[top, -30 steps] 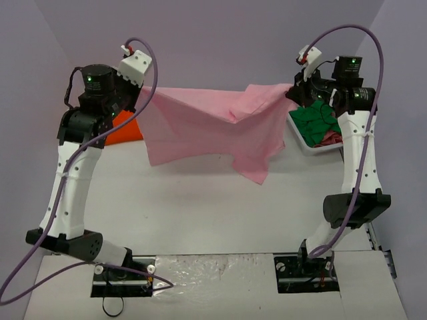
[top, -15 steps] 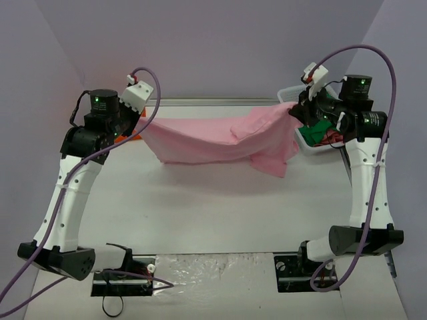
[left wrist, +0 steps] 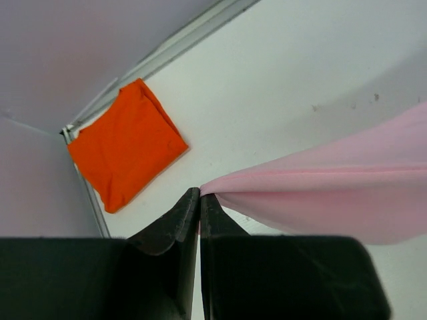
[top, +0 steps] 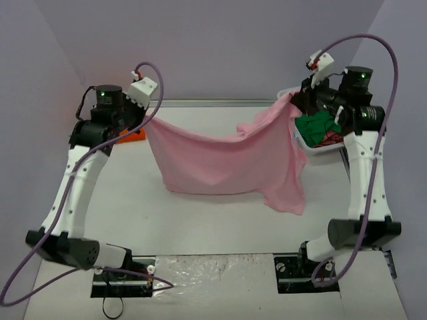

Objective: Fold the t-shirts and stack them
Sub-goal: Flatten out the tshirt

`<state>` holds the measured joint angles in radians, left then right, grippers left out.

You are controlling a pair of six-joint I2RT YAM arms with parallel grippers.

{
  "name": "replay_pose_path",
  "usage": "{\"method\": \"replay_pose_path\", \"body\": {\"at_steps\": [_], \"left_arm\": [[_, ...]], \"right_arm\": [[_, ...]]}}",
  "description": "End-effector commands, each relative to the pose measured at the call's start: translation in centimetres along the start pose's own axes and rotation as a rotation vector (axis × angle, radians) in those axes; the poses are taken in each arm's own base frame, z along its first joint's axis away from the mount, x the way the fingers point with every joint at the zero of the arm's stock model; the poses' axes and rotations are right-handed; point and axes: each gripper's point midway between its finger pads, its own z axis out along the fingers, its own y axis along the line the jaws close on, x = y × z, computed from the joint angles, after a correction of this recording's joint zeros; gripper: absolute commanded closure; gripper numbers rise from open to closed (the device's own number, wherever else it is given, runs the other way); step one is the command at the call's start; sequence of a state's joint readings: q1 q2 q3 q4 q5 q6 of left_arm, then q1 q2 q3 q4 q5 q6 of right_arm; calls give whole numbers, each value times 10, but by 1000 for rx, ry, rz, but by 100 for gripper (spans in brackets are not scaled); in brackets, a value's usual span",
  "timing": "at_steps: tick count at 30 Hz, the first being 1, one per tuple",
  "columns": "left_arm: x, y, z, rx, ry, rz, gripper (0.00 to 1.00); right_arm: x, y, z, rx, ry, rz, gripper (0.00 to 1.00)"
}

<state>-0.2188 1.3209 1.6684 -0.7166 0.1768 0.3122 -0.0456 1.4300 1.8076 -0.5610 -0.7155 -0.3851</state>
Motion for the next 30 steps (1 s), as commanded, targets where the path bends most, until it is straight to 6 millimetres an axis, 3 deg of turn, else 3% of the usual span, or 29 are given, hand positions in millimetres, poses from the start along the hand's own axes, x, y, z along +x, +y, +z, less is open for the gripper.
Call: {"method": "replay_pose_path", "body": {"at_steps": [1, 2, 3, 4, 5, 8, 9, 12, 15, 16, 17, 18, 19, 20, 21, 22, 23, 24, 25, 26, 27, 28, 29, 30], "left_arm": [[29, 2, 74, 65, 90, -70, 98], [29, 6, 84, 72, 96, -88, 98], [15, 19, 88, 59, 66, -105, 98], [26, 21, 110, 75, 110, -124, 98], [23, 26, 117, 71, 111, -129, 97], [-3, 43, 128, 55, 88, -133, 98], [-12, 47, 127, 46, 74, -135, 98], [-54, 59, 102, 21, -11, -130, 98], [-93, 66, 51, -12, -118, -120, 98], [-109, 66, 18, -33, -174, -104, 97], [-110, 64, 7, -35, -185, -91, 97], [-112, 63, -6, -44, -200, -82, 98], [-121, 62, -40, -73, -254, -63, 98], [-102, 58, -35, -70, -205, -57, 98], [-94, 55, -41, -74, -194, -46, 98], [-93, 51, -66, -92, -224, -20, 98], [-61, 42, -53, -69, -143, 8, 98], [-55, 36, -74, -80, -163, 37, 98], [-39, 29, -75, -68, -138, 60, 98], [-25, 21, -78, -42, -122, 126, 98], [10, 0, -66, 42, -59, 148, 98], [27, -17, -84, 95, -41, 177, 98], [45, -31, -88, 170, -8, 250, 97], [77, -65, -97, 323, 42, 251, 84]], "right_arm": [[40, -51, 71, 34, 91, 150, 100], [28, -60, 78, 40, 68, 146, 100], [48, -71, 102, 27, 109, 181, 100], [49, -78, 110, 38, 111, 188, 100], [45, -89, 122, 45, 101, 187, 100], [39, -104, 136, 60, 90, 187, 100], [13, -108, 129, 76, 37, 153, 100], [-23, -109, 111, 96, -39, 117, 100], [-74, -97, 67, 113, -147, 46, 100], [-82, -94, 56, 116, -165, 33, 100], [-100, -82, 31, 124, -204, 5, 100], [-106, -73, 19, 101, -219, -13, 100], [-91, -69, 19, 85, -189, 6, 100], [-100, -53, -4, 84, -211, -21, 100], [-95, -42, -9, 57, -205, -40, 100], [-60, -34, 1, 20, -136, 3, 100], [-61, -17, -20, 22, -150, -29, 100], [-49, -9, -25, 17, -131, -47, 100], [-33, -2, -28, 15, -105, -44, 100], [-3, 15, -35, 7, -62, -25, 100], [12, 23, -40, 7, -40, -20, 100], [24, 38, -57, 17, -26, -61, 100], [58, 46, -53, -2, 42, -30, 98], [77, 56, -60, -11, 89, -19, 90]]}}
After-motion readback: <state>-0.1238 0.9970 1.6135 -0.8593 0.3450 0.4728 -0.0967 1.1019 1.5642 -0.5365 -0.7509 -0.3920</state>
